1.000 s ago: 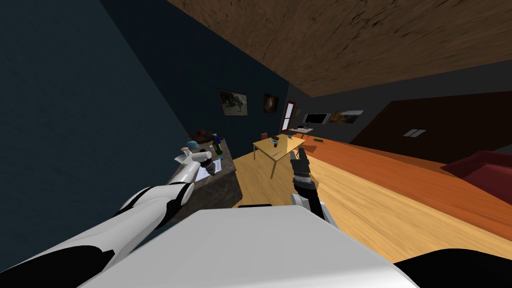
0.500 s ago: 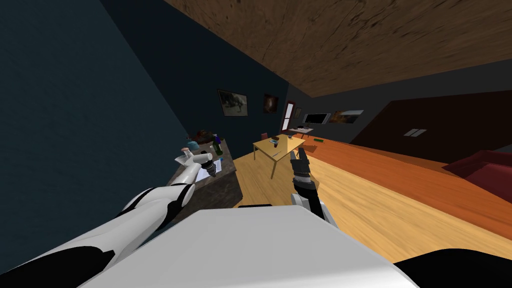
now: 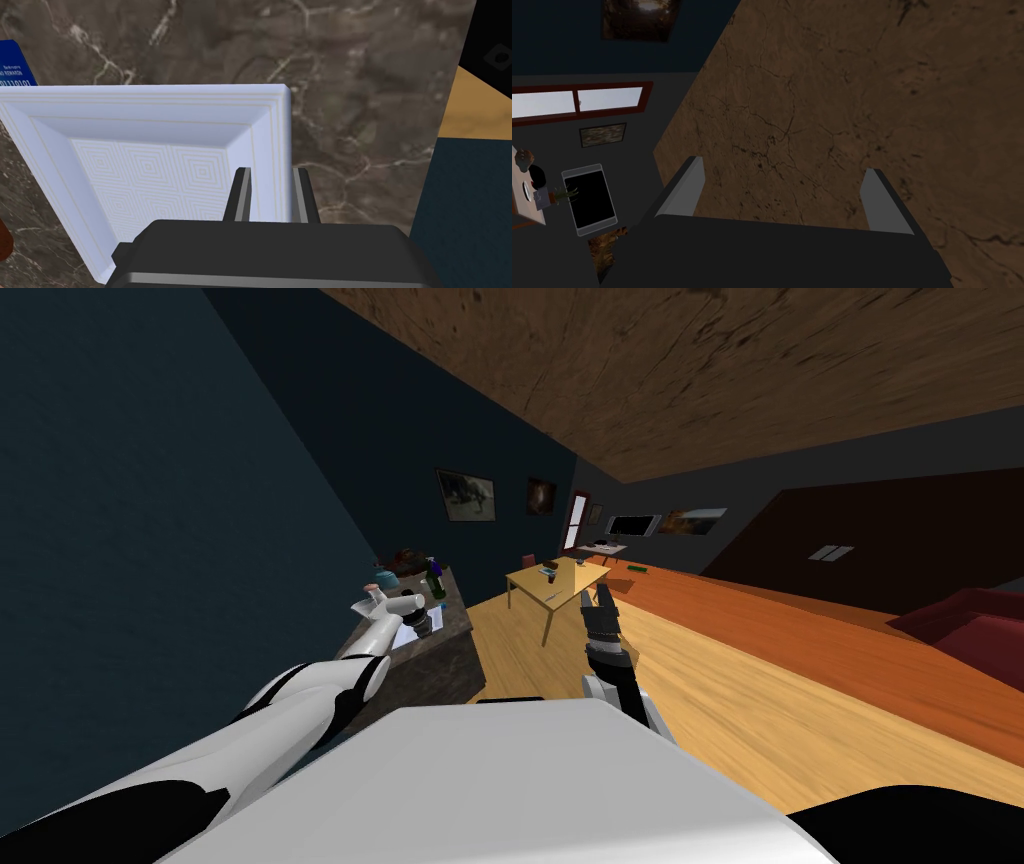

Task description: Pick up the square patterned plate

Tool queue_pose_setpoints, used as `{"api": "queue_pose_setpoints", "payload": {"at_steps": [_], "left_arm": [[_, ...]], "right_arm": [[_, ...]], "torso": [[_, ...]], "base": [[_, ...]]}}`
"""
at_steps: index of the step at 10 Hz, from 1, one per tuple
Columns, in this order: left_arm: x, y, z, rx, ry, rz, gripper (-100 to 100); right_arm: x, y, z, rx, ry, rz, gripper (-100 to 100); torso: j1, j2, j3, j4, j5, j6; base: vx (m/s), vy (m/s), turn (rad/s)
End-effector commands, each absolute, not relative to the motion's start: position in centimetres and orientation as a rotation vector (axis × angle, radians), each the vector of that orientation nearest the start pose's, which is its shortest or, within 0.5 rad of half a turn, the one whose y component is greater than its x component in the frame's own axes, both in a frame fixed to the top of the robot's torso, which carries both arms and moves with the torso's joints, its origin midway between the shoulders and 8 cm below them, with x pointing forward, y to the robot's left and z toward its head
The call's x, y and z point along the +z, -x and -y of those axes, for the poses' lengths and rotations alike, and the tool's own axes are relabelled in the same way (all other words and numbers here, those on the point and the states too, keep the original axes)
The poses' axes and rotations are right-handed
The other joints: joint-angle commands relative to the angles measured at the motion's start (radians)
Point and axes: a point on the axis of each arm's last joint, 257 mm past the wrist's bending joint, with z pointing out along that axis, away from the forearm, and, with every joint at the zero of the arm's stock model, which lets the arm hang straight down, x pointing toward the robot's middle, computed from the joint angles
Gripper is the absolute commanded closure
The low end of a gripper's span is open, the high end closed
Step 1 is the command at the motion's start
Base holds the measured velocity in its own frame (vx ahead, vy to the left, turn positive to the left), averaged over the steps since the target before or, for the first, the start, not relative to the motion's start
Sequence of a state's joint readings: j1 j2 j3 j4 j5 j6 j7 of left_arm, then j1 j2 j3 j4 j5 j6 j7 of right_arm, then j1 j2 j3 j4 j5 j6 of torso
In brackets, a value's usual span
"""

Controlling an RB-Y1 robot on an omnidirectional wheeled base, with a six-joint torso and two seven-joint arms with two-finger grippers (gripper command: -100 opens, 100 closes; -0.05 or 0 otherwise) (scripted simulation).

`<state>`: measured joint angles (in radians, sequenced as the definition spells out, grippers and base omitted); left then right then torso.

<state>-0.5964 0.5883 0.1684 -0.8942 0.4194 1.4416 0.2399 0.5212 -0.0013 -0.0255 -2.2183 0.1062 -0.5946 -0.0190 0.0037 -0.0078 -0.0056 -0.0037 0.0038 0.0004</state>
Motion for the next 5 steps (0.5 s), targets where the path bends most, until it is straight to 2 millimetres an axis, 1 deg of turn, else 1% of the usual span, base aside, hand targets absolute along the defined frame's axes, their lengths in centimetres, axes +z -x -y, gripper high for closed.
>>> {"api": "queue_pose_setpoints", "payload": {"at_steps": [1, 2, 3, 4, 5], "left_arm": [[-35.5, -46.2, -45.6, -0.171, 2.59, -1.506, 0], [-34.5, -46.2, -45.7, -0.164, 2.594, -1.507, 100], [-34.1, -46.3, -45.8, -0.162, 2.595, -1.507, 100], [-34.3, -46.4, -45.7, -0.167, 2.591, -1.506, 100], [-34.3, -46.3, -45.6, -0.166, 2.593, -1.506, 0]], "right_arm": [[0.7, -33.9, 27.5, 1.231, -0.58, -0.667, 0], [0.7, -33.9, 27.5, 1.231, -0.58, -0.667, 0], [0.7, -33.9, 27.5, 1.231, -0.58, -0.667, 0], [0.7, -33.9, 27.5, 1.231, -0.58, -0.667, 0], [0.7, -33.9, 27.5, 1.231, -0.58, -0.667, 0]], "torso": [[0.0, 0.0, 0.0, 0.0, 0.0, 0.0], [0.0, 0.0, 0.0, 0.0, 0.0, 0.0], [-0.001, 0.0, 0.0, 0.0, -0.001, 0.0], [-0.001, 0.001, 0.0, 0.0, -0.001, 0.0], [-0.001, 0.0, 0.0, 0.0, 0.0, 0.0]], "base": [[0.0, 0.0, 0.0], [-0.005, -0.012, -0.008], [-0.006, -0.014, -0.007], [0.0, 0.0, 0.0], [0.0, 0.0, 0.0]]}}
